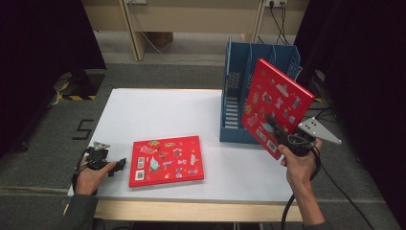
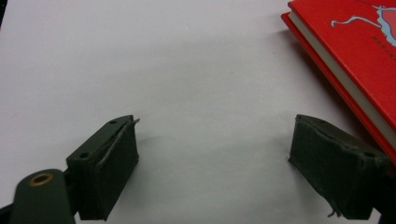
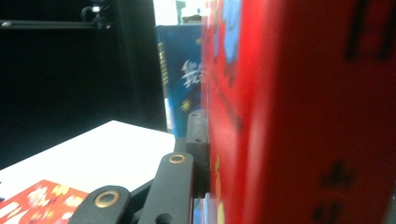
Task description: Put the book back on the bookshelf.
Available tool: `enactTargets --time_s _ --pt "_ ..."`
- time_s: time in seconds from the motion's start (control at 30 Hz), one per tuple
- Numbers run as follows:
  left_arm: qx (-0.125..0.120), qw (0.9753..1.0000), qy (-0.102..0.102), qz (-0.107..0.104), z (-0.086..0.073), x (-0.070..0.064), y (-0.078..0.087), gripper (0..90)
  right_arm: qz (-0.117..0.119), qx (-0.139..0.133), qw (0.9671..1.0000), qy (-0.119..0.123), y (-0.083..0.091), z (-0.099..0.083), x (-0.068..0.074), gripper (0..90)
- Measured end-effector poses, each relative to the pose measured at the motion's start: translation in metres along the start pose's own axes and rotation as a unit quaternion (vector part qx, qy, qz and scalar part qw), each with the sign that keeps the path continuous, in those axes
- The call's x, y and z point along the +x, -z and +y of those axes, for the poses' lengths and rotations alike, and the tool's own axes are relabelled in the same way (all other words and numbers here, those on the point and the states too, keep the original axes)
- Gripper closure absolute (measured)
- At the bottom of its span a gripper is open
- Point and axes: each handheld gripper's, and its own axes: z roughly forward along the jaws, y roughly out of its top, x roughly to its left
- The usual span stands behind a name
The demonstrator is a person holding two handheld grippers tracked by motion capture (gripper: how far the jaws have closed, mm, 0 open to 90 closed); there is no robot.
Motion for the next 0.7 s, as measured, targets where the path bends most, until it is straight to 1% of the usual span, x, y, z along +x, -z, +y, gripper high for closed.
enactTargets --time_s 0.13,0.3,0.4,0.43,0.47,0.53,0.6,0.63,0.7 --pt "0.000 1.0000 -0.001 0.000 0.000 0.000 0.000 13.9 -0.019 -0.002 0.9998 0.000 -0.014 0.007 -0.011 79.6" --pt "-0.001 1.0000 0.000 0.000 0.000 0.000 0.000 13.8 -0.047 0.004 0.9989 -0.008 -0.035 0.010 -0.022 79.6" --pt "-0.002 1.0000 0.000 0.000 0.000 0.000 0.000 13.8 -0.060 0.006 0.9981 -0.016 -0.048 0.011 -0.027 79.6" --pt "-0.001 1.0000 0.000 0.000 0.000 0.000 0.000 13.8 -0.067 0.005 0.9977 -0.013 -0.053 0.011 -0.030 79.6" --pt "-0.001 1.0000 0.000 0.000 0.000 0.000 0.000 13.8 -0.072 0.006 0.9973 -0.016 -0.056 0.012 -0.031 79.6" --pt "-0.002 1.0000 0.000 0.000 0.000 0.000 0.000 13.8 -0.085 0.004 0.9962 -0.016 -0.068 0.013 -0.036 79.6" --pt "-0.001 1.0000 -0.001 0.000 0.000 0.000 0.000 13.8 -0.097 0.006 0.9952 -0.013 -0.073 0.014 -0.038 79.6" --pt "-0.001 1.0000 0.000 0.000 0.000 0.000 0.000 13.8 -0.107 0.007 0.9942 -0.009 -0.077 0.013 -0.040 79.6" --pt "-0.002 1.0000 0.000 0.000 0.000 0.000 0.000 13.8 -0.117 0.010 0.9930 -0.015 -0.085 0.012 -0.043 79.6"
